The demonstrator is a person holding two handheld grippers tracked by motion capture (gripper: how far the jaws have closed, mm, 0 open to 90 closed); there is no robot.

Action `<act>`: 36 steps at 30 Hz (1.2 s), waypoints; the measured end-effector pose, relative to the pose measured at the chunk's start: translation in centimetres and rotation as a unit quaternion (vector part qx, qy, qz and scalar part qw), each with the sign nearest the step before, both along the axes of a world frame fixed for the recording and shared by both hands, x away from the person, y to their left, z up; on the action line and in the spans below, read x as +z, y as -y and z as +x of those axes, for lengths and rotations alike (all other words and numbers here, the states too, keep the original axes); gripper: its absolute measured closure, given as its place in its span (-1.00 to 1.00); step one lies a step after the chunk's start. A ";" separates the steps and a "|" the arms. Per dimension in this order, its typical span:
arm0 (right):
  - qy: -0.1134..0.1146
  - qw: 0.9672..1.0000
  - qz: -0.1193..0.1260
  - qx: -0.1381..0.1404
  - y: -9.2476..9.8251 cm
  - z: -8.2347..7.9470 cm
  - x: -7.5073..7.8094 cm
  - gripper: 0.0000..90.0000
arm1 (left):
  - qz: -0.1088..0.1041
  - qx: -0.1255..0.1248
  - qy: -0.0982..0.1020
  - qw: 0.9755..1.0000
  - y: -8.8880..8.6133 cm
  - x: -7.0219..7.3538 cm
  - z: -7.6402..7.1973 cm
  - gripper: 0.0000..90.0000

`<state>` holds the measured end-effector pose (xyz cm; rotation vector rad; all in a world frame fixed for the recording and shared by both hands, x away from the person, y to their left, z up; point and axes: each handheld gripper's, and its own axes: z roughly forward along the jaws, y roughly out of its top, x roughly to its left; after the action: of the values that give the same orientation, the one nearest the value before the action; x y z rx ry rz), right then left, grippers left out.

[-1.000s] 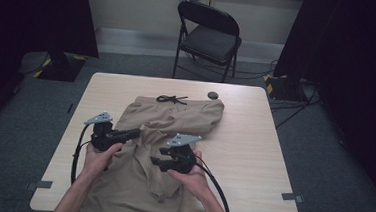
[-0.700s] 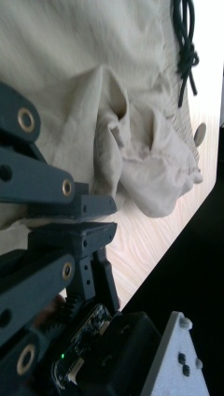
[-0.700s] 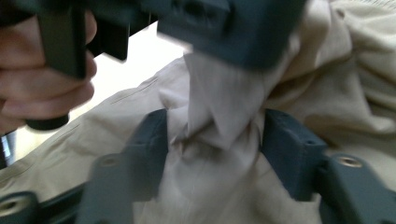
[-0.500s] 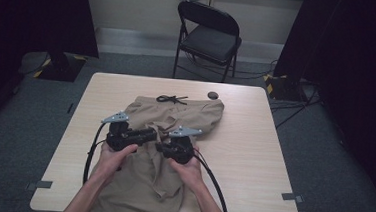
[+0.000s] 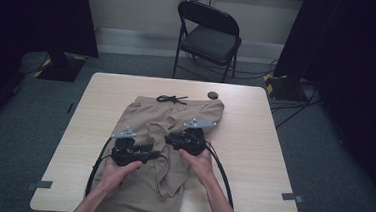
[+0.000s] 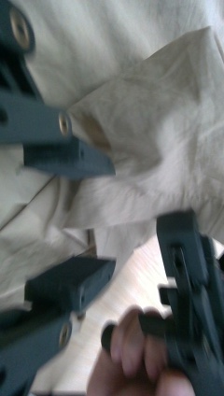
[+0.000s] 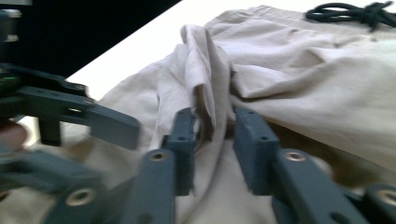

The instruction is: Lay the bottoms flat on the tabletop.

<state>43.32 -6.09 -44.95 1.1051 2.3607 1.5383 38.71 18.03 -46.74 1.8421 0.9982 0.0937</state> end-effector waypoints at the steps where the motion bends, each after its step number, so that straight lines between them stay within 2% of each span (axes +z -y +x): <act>1: 0.002 1.000 0.001 0.001 -0.1 0.0 0.2 0.37 | 0.000 0.000 0.000 1.000 0.0 0.0 0.0 0.30; 2: 0.000 1.000 0.002 0.001 -0.3 0.0 0.4 0.29 | 0.004 -0.005 -0.013 1.000 0.1 -0.6 0.3 0.32; 3: 0.002 1.000 0.003 0.003 -0.6 0.0 0.6 0.26 | 0.010 -0.006 -0.014 1.000 0.2 -0.7 0.3 0.32; 7: 0.000 1.000 0.002 0.011 -1.7 0.6 1.2 0.17 | 0.007 -0.013 -0.008 1.000 0.4 -0.6 0.2 0.31; 8: 0.000 1.000 0.002 0.011 -2.1 0.7 1.3 0.27 | 0.002 -0.013 -0.009 1.000 0.4 -0.6 0.2 0.31; 10: 0.005 1.000 -0.010 0.008 -2.8 1.0 1.3 0.80 | 0.003 -0.015 -0.015 1.000 0.2 -0.6 0.2 0.24; 11: 0.004 1.000 -0.011 -0.004 -2.9 1.2 1.3 0.92 | 0.003 -0.015 -0.015 1.000 0.2 -0.6 0.2 0.17; 15: 0.001 0.999 0.007 -0.036 -1.6 2.6 1.6 0.95 | -0.011 -0.028 -0.010 0.999 0.5 0.0 -0.7 -0.07; 19: 0.003 0.998 -0.001 -0.066 -0.1 4.3 2.2 0.95 | -0.006 -0.045 -0.004 0.999 1.5 -0.1 -1.3 -0.27; 22: 0.005 0.997 0.001 -0.083 0.8 5.4 2.8 0.95 | -0.013 -0.051 -0.006 0.999 2.3 -0.3 -1.7 -0.38; 25: 0.013 0.995 0.007 -0.094 1.3 6.0 3.6 0.95 | 0.002 -0.050 -0.009 0.999 2.7 -0.6 -1.8 -0.43; 26: 0.012 0.995 0.010 -0.098 1.5 6.2 3.8 0.95 | -0.002 -0.050 -0.015 0.999 2.7 -0.8 -1.7 -0.44; 27: 0.013 0.995 0.013 -0.101 1.6 6.4 4.0 0.95 | 0.002 -0.049 -0.018 0.999 2.7 -1.0 -1.7 -0.46; 29: 0.014 0.994 0.011 -0.105 1.8 6.7 4.4 0.95 | 0.015 -0.045 -0.014 0.999 2.8 -1.3 -1.8 -0.45; 33: 0.015 0.994 0.012 -0.110 2.2 6.9 4.5 0.95 | 0.030 -0.038 -0.024 0.999 2.7 -1.9 -1.5 -0.37; 35: 0.013 0.993 0.011 -0.113 2.5 6.9 4.4 0.95 | 0.035 -0.034 -0.028 0.998 2.6 -2.2 -1.3 -0.21; 36: 0.013 0.993 0.012 -0.115 3.0 6.8 4.3 0.95 | 0.035 -0.042 -0.028 0.998 2.7 -2.6 -1.2 0.00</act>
<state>50.17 -9.04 -40.62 1.3033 2.1154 1.4936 37.55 15.30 -49.29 1.9579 0.9653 0.0263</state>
